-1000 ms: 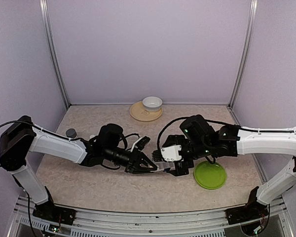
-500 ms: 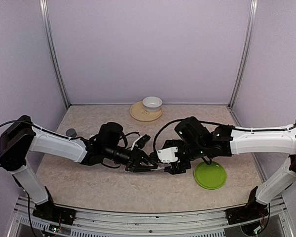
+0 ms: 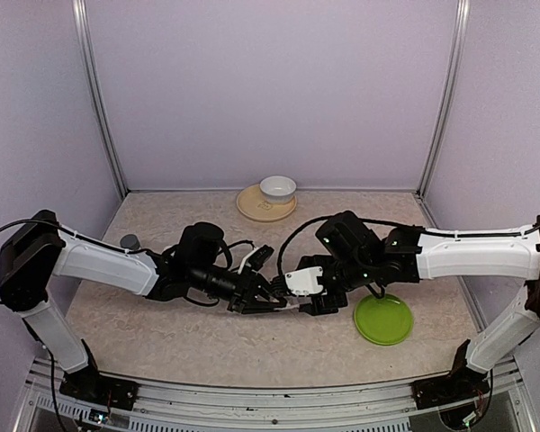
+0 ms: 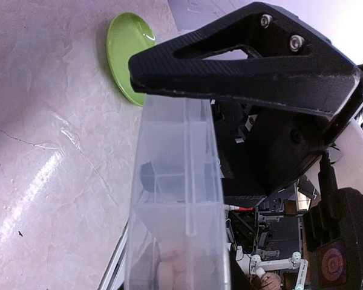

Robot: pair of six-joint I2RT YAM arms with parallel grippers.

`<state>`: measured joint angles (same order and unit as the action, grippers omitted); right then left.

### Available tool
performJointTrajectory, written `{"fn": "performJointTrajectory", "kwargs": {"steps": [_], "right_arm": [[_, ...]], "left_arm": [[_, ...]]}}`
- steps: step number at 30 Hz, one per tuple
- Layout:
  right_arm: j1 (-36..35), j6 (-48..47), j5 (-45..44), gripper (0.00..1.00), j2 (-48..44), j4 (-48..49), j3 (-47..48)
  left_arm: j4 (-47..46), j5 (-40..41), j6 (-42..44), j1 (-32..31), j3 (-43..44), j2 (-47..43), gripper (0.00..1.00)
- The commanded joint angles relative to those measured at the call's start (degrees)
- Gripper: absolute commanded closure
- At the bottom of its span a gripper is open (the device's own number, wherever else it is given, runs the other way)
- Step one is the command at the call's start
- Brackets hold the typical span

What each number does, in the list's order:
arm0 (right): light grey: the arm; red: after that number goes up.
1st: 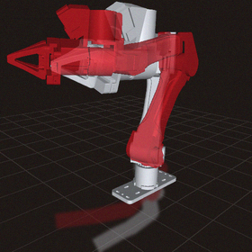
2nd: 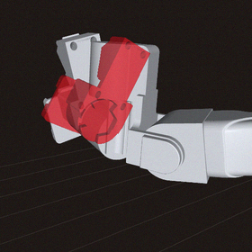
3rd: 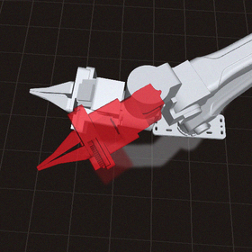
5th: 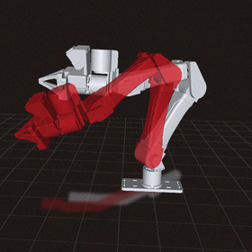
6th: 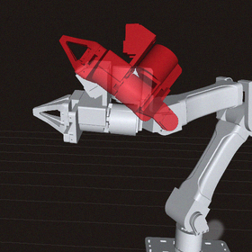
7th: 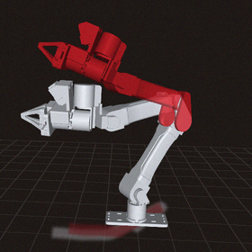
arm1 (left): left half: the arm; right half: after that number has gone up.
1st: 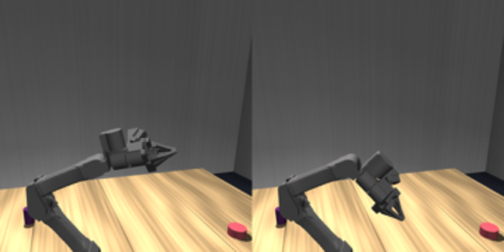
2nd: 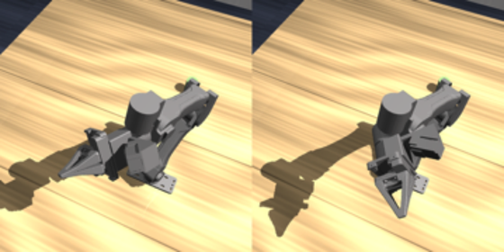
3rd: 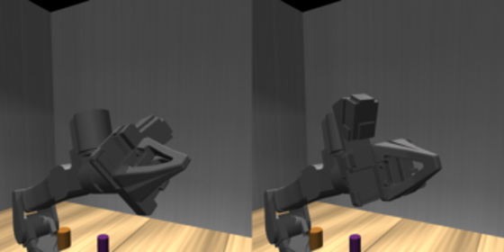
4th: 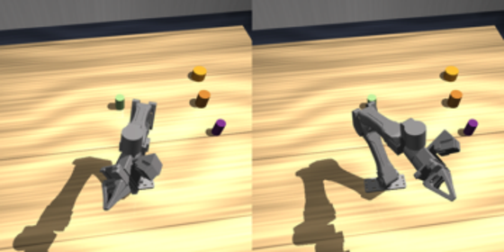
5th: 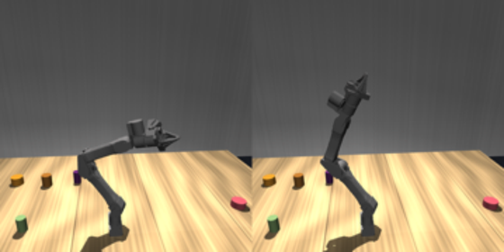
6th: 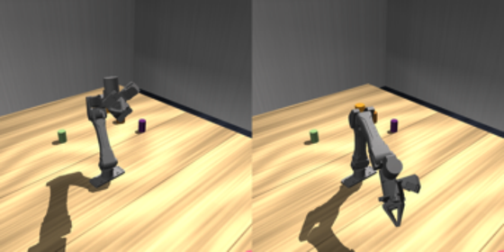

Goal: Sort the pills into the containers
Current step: Pass from the left arm to the right

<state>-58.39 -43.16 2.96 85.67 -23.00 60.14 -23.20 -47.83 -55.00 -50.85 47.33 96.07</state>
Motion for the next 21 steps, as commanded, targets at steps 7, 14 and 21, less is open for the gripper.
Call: {"fn": "performJointTrajectory", "kwargs": {"steps": [7, 14, 21], "right_arm": [[0.0, 3.0, 1.3, 0.36, 0.3, 2.1, 2.1], [0.3, 4.0, 1.1, 0.35, 1.6, 2.5, 2.1], [1.9, 6.8, 2.0, 0.35, 4.8, 2.7, 4.1]], "left_arm": [[-0.7, 1.9, 1.2, 0.7, -0.9, -2.7, 0.35], [0.2, 4.2, 1.7, 2.3, -3.1, -5.8, 0.01], [0.4, 7.2, 1.8, 4.7, -7.5, -10.8, 0.01]]}}
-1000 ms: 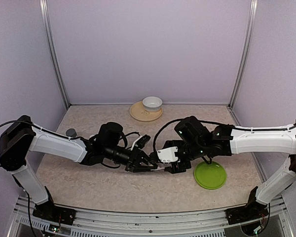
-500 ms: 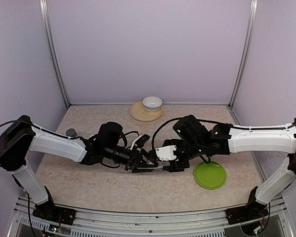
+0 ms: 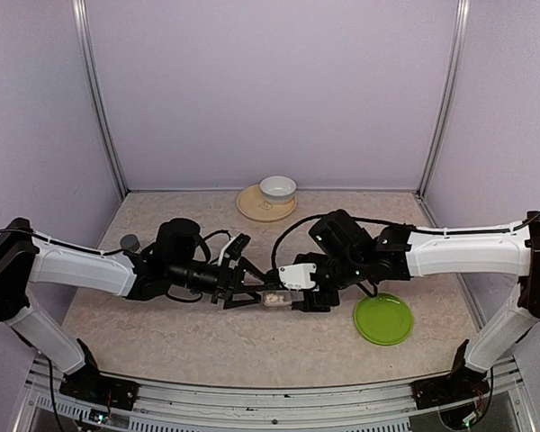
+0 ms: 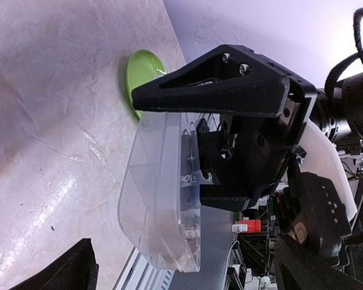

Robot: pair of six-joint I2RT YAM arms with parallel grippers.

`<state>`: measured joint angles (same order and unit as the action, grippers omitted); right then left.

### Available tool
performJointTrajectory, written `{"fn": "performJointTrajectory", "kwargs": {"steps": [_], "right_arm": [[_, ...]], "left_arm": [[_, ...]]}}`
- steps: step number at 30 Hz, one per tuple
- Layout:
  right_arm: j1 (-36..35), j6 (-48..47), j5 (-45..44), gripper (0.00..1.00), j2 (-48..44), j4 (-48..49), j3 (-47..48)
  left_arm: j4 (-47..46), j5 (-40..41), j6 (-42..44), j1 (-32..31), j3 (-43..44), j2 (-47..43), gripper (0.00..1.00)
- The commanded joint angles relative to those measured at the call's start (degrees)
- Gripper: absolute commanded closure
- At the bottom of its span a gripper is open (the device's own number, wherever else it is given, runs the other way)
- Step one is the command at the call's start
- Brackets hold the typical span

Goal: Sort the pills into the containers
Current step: Pass from the left arm to the right, then place the pill container at the center of the board.

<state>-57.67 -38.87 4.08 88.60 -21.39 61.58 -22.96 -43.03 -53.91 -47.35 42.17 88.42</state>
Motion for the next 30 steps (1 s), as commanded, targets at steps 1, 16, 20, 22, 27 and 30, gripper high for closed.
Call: {"fn": "performJointTrajectory", "kwargs": {"steps": [1, 16, 20, 22, 27, 30], "right_arm": [[1.3, 2.9, 0.9, 0.35, 2.6, 1.0, 3.1], [4.1, 6.9, 2.8, 0.33, 13.8, -1.5, 12.1], [4.6, 6.9, 2.7, 0.32, 16.9, -3.4, 15.0], [5.0, 6.9, 2.6, 0.32, 18.6, -4.3, 16.4], [5.9, 7.1, 1.7, 0.32, 22.5, -7.3, 20.6], [6.3, 7.2, 1.5, 0.32, 24.8, -8.9, 23.1]], "left_arm": [[0.4, 3.1, 0.9, 1.5, -3.0, -3.7, 0.01], [5.2, 11.9, 6.5, 7.6, -10.7, -15.7, 0.01], [7.4, 13.5, 9.1, 9.2, -11.5, -17.7, 0.01], [7.6, 14.1, 9.8, 9.8, -12.3, -18.6, 0.01], [7.6, 15.1, 11.0, 10.5, -14.0, -20.5, 0.01], [7.6, 15.1, 11.3, 10.8, -14.5, -21.3, 0.01]]}}
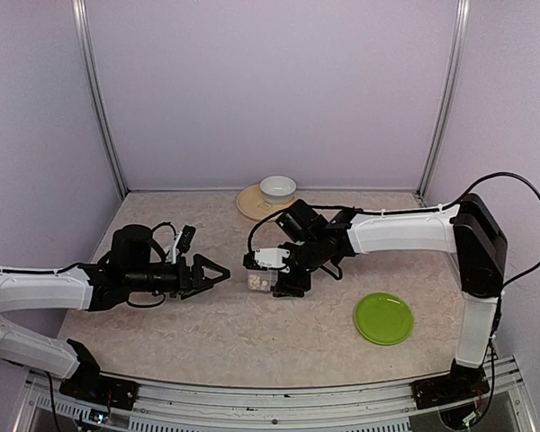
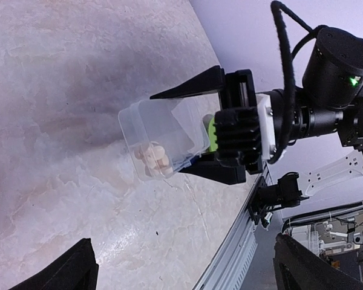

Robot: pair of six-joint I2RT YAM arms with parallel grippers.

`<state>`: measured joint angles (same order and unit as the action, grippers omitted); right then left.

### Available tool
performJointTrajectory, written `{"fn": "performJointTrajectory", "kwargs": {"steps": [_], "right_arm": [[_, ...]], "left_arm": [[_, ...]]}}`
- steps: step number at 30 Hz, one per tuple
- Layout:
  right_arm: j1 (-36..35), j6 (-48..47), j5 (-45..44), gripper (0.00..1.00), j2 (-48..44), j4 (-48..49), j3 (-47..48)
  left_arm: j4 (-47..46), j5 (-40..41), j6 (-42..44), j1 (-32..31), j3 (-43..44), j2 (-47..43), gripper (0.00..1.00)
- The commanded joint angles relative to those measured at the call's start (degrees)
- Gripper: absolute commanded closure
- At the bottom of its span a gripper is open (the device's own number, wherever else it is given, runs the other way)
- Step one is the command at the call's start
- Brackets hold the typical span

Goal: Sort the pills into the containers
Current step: Place the pill container at the center of the board.

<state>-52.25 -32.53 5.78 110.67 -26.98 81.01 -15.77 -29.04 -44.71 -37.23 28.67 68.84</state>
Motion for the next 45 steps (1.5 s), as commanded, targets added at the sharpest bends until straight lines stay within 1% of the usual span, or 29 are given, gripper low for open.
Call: {"fn": "performJointTrajectory", "kwargs": {"steps": [1, 7, 20, 31, 45], "right_arm": [[0.9, 0.9, -0.3, 0.32, 3.6, -3.9, 4.6], [1.5, 1.2, -0.9, 0.32, 8.0, -6.2, 9.4], [3.0, -0.6, -2.1, 0.31, 15.3, -9.2, 16.0], [3.9, -2.6, -1.0, 0.29, 18.9, -11.6, 20.1], [4.5, -3.9, -0.7, 0.25, 20.9, -13.7, 22.2]], "left_arm": [[0.3, 1.0, 2.3, 0.6, -1.1, -2.1, 0.01], [0.7, 0.9, 2.8, 1.0, -1.6, -3.3, 0.01], [-0.6, 0.1, 3.1, 1.0, -2.3, -2.9, 0.01], [-1.3, -0.1, 3.1, 1.0, -2.2, -2.3, 0.01], [-1.4, 0.3, 2.4, 1.1, -2.5, -2.6, 0.01]]}}
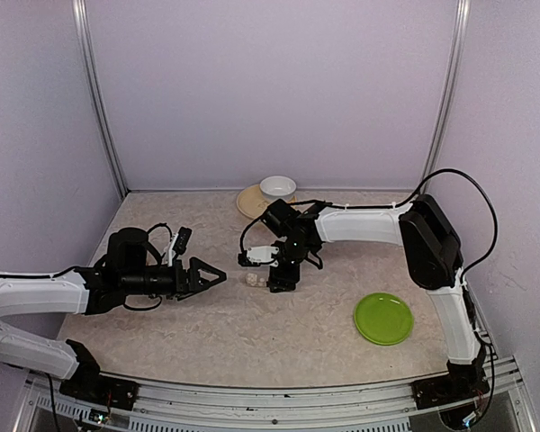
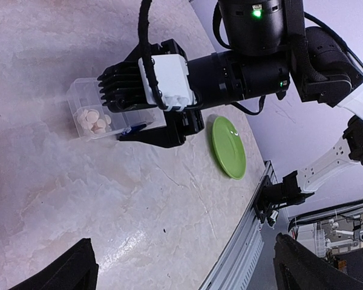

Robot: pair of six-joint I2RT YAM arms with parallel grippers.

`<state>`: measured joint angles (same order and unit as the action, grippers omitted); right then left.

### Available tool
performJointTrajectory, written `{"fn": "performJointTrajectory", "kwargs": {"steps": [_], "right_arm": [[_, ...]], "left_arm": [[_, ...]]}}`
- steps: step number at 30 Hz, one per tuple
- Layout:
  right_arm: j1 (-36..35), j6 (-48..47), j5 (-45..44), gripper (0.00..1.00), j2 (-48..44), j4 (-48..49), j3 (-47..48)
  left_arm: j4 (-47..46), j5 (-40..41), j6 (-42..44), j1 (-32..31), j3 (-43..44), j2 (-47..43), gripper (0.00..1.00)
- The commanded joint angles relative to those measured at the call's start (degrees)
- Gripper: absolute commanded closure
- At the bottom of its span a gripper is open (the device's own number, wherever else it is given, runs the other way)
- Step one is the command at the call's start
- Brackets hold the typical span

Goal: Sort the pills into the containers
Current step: Place the pill container at the center of the board.

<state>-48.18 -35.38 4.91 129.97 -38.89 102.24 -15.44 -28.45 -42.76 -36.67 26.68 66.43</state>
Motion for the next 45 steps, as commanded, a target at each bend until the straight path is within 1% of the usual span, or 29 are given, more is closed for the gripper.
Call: {"fn": "performJointTrajectory", "kwargs": {"steps": [1, 19, 20, 21, 22, 28, 34, 36, 38, 43, 45], "right_arm": [[0.4, -1.1, 0.2, 0.25, 1.6, -1.8, 1.0], [0.4, -0.9, 1.4, 0.17, 0.7, -2.7, 1.0], [0.4, -0.9, 1.4, 0.15, 0.4, -2.7, 0.7], [0.4, -0.8, 1.4, 0.05, 0.0, -2.6, 0.5], [0.4, -0.7, 1.4, 0.01, -0.4, -2.4, 0.2], [0.4, 0.0, 2.2, 0.00, -3.6, -0.8, -1.4], [0.8, 2.1, 5.6, 0.00, -8.8, 2.1, -3.7], [1.4, 3.1, 7.6, 0.00, -10.6, 2.7, -4.4], [2.1, 4.3, 9.9, 0.00, -12.8, 4.5, -5.9], [4.3, 9.6, 15.9, 0.00, -19.5, 13.4, -12.9], [5.0, 12.3, 15.8, 0.00, -21.1, 17.3, -15.8]], "left_arm": [[-1.7, -0.2, 0.6, 0.5, -0.6, -0.2, 0.01], [-3.3, 0.3, -0.6, 0.5, -1.6, 0.0, 0.01], [-3.4, 0.3, -0.6, 0.5, -1.6, 0.0, 0.01], [-3.4, 0.4, -0.6, 0.5, -1.6, 0.0, 0.01], [-3.4, 0.5, -0.5, 0.5, -1.6, -0.1, 0.01], [-3.4, 0.8, -0.5, 0.5, -1.6, -0.1, 0.01], [-1.9, 1.8, -0.1, 0.5, -0.8, -0.6, 0.01], [3.0, 5.7, 1.0, 0.5, 1.4, 0.3, 0.01], [5.9, 8.1, 1.9, 0.5, 3.0, 1.2, 0.01], [9.3, 13.9, 2.2, 0.7, 6.4, 4.8, 0.01], [9.1, 14.7, 1.8, 1.0, 7.7, 7.1, 0.01]]}}
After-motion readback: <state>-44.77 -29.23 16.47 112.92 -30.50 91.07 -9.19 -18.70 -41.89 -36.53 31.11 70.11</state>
